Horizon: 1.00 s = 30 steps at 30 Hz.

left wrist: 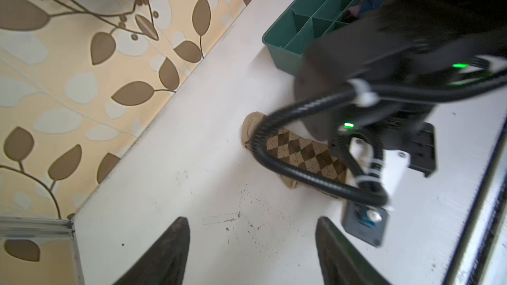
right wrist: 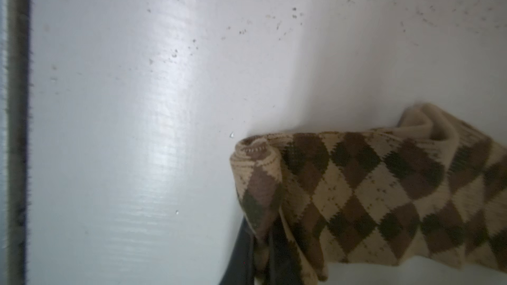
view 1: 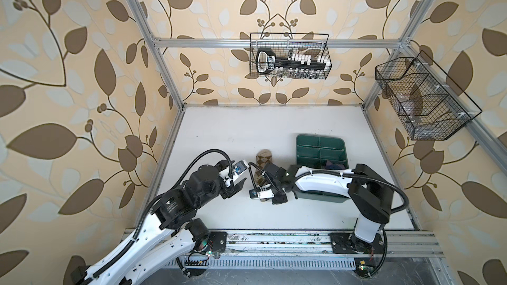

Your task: Roll the socks

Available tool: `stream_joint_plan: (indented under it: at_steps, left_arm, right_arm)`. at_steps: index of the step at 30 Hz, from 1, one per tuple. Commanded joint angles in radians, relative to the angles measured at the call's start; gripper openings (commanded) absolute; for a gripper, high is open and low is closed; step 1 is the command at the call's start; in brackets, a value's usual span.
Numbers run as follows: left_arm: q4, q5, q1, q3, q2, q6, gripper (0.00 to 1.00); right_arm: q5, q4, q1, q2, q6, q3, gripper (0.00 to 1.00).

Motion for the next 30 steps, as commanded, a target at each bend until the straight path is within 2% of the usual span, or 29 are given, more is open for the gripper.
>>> stream_joint_plan:
  at_steps: [1,4,6,11,13,19,22,27,29,30]
  left_arm:
    - [-0.173,0.11,0.005,0.103,0.05,0.131,0.73]
    - [-0.278,0.153,-0.012,0.162,0.164,0.158,0.72]
    - [-0.253,0.132,-0.075,0.125,0.209,0.157,0.72]
    - [0.006,-0.086,-0.36,-0.089,0.344,0.136,0.74]
    - [0.108,-0.113,-0.41,-0.142,0.449,0.121,0.73]
    - [0.313,-0.215,-0.42,-0.145,0.736,0.014,0.64]
    - [0.402,-0.249,-0.419,-0.155,0.796,0.005,0.62]
    - [0.488,-0.373,-0.419,-0.161,0.859,-0.022,0.55]
    - [0.483,-0.38,-0.419,-0.159,0.861,-0.023,0.49]
    - [0.479,-0.373,-0.419,-0.159,0.89,-0.023,0.43]
  right_arm:
    - [-0.268,-0.337,-0.049,0.161,0.005,0.107,0.0]
    - [-0.302,-0.428,-0.081,0.268,-0.026,0.214,0.0]
    - [-0.3,-0.457,-0.1,0.319,-0.031,0.268,0.0]
    - [-0.332,-0.463,-0.136,0.386,-0.037,0.342,0.0]
    - [-0.327,-0.475,-0.14,0.398,-0.043,0.364,0.0]
    - [-0.344,-0.484,-0.151,0.401,-0.054,0.389,0.0]
    - [-0.346,-0.485,-0.151,0.401,-0.055,0.391,0.0]
    - [-0.359,-0.483,-0.153,0.384,-0.063,0.374,0.0]
    - [-0.375,-0.479,-0.154,0.372,-0.067,0.363,0.0]
    - [-0.382,-0.473,-0.155,0.363,-0.067,0.355,0.0]
